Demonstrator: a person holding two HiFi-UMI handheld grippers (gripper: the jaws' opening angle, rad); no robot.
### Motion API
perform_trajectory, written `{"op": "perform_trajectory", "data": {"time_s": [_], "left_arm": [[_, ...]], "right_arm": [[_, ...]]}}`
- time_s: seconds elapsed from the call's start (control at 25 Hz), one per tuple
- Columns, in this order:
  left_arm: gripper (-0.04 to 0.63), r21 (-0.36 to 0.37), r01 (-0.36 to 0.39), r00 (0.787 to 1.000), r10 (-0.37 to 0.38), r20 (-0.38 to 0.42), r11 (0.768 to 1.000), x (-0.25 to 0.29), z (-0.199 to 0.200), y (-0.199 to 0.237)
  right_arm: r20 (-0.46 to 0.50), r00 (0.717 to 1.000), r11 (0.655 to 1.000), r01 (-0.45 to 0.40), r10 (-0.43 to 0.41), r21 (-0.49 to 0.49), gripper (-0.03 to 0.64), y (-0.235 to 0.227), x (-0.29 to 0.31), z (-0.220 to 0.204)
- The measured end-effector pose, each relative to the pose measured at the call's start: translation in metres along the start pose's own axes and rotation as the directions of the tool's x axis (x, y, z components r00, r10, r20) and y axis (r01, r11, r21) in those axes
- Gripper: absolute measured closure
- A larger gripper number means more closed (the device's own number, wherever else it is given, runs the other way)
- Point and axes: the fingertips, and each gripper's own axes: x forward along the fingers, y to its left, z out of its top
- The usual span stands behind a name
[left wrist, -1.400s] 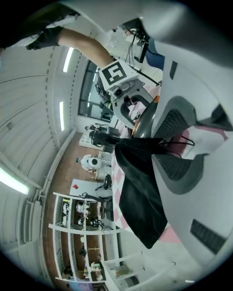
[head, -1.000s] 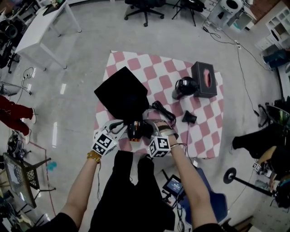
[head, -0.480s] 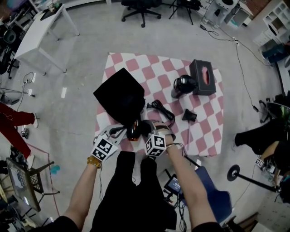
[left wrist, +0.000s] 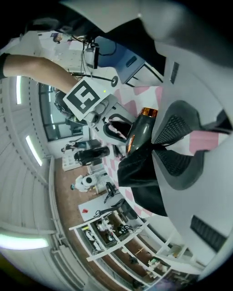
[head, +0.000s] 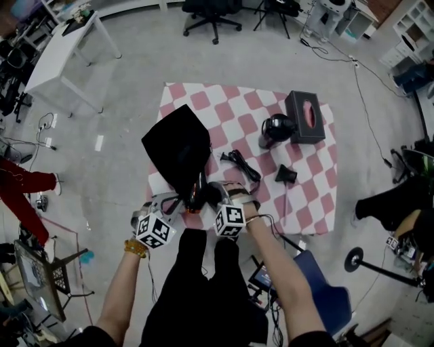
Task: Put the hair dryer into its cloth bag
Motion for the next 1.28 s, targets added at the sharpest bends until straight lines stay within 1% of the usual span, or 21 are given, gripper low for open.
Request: {"op": "perform_trajectory", "data": {"time_s": [0.04, 0.08, 0.12, 0.16, 0.24, 0.32, 0.36, 0.4, 0.44, 0.48, 0.52, 0.6, 0.68, 0.8, 0.84, 0.92, 0.96, 1.0, 1.08, 1.2, 1.28], "left_arm": [[0.561, -0.030, -0.025, 0.999, 0.025, 0.031, 0.999, -0.006, 0.006, 0.007], [0.526, -0.070, -0.049, 0.997, 0.054, 0.058, 0.996, -0.012, 0.012, 0.013], [0.454, -0.103, -0.071, 0.994, 0.079, 0.075, 0.992, -0.018, 0.016, 0.014], [0.414, -0.118, -0.088, 0.992, 0.098, 0.084, 0.989, -0.024, 0.020, 0.010], [0.396, -0.112, -0.095, 0.989, 0.107, 0.101, 0.989, -0.031, 0.029, -0.010], [0.396, -0.111, -0.070, 0.989, 0.084, 0.125, 0.991, -0.030, 0.039, -0.033], [0.396, -0.118, -0.056, 0.989, 0.072, 0.130, 0.991, -0.026, 0.042, -0.042], [0.396, -0.129, -0.048, 0.989, 0.066, 0.132, 0.990, -0.021, 0.044, -0.048], [0.396, -0.138, -0.047, 0.988, 0.066, 0.136, 0.989, -0.017, 0.048, -0.051], [0.396, -0.136, -0.049, 0.987, 0.069, 0.145, 0.990, -0.013, 0.054, -0.054], [0.396, -0.112, -0.049, 0.985, 0.066, 0.158, 0.992, -0.009, 0.064, -0.059], [0.396, -0.015, -0.031, 0.983, 0.033, 0.181, 0.999, 0.001, 0.086, -0.076], [0.396, 0.097, -0.011, 0.986, -0.005, 0.168, 0.995, 0.015, 0.099, -0.094], [0.396, 0.215, -0.002, 0.993, -0.023, 0.112, 0.977, 0.036, 0.097, -0.108], [0.396, 0.239, 0.000, 0.996, -0.021, 0.087, 0.971, 0.043, 0.092, -0.109], [0.396, 0.262, 0.001, 0.999, -0.015, 0.050, 0.965, 0.053, 0.082, -0.106], [0.396, 0.273, -0.003, 0.999, -0.009, 0.042, 0.962, 0.056, 0.080, -0.104], [0.396, 0.291, -0.009, 0.999, -0.002, 0.038, 0.957, 0.058, 0.079, -0.102], [0.396, 0.320, -0.023, 0.999, 0.013, 0.032, 0.947, 0.059, 0.080, -0.100], [0.399, 0.322, -0.069, 0.997, 0.057, 0.048, 0.944, 0.064, 0.083, -0.094], [0.410, 0.317, -0.100, 0.995, 0.085, 0.060, 0.943, 0.066, 0.086, -0.089]], "right_arm": [[0.020, 1.000, 1.000, -0.013, 0.013, -0.021, 0.386, -0.005, -0.006, 0.002], [0.033, 0.999, 0.999, -0.022, 0.024, -0.040, 0.365, -0.012, -0.012, 0.002], [0.038, 0.999, 0.998, -0.037, 0.039, -0.059, 0.345, -0.019, -0.017, -0.001], [0.035, 0.997, 0.995, -0.062, 0.065, -0.080, 0.330, -0.025, -0.022, -0.004], [0.020, 0.988, 0.981, -0.151, 0.155, -0.125, 0.322, -0.030, -0.033, -0.011], [0.003, 0.965, 0.951, -0.259, 0.264, -0.170, 0.324, -0.028, -0.046, -0.012], [-0.006, 0.956, 0.937, -0.289, 0.293, -0.199, 0.324, -0.029, -0.051, -0.011], [-0.008, 0.957, 0.932, -0.283, 0.289, -0.228, 0.324, -0.036, -0.054, -0.008], [0.000, 0.968, 0.939, -0.242, 0.249, -0.245, 0.324, -0.049, -0.054, -0.006], [0.011, 0.982, 0.952, -0.179, 0.187, -0.249, 0.324, -0.067, -0.051, -0.003], [0.012, 0.993, 0.961, -0.112, 0.119, -0.254, 0.324, -0.086, -0.045, -0.002], [-0.015, 1.000, 0.950, -0.019, 0.015, -0.313, 0.324, -0.117, -0.027, -0.005], [-0.043, 0.999, 0.916, -0.002, -0.016, -0.401, 0.324, -0.129, -0.005, -0.005], [-0.069, 0.997, 0.848, -0.072, 0.041, -0.525, 0.324, -0.125, 0.016, 0.004], [-0.074, 0.995, 0.825, -0.097, 0.068, -0.557, 0.354, -0.122, 0.020, 0.006], [-0.083, 0.990, 0.802, -0.143, 0.117, -0.579, 0.408, -0.115, 0.024, 0.004], [-0.086, 0.987, 0.798, -0.158, 0.133, -0.581, 0.482, -0.111, 0.025, 0.000], [-0.086, 0.987, 0.799, -0.163, 0.138, -0.579, 0.534, -0.107, 0.025, -0.003], [-0.081, 0.989, 0.816, -0.150, 0.127, -0.558, 0.559, -0.104, 0.025, -0.006], [-0.088, 0.990, 0.849, -0.139, 0.110, -0.510, 0.583, -0.101, 0.023, -0.012], [-0.104, 0.987, 0.871, -0.160, 0.125, -0.465, 0.584, -0.098, 0.018, -0.016]]}}
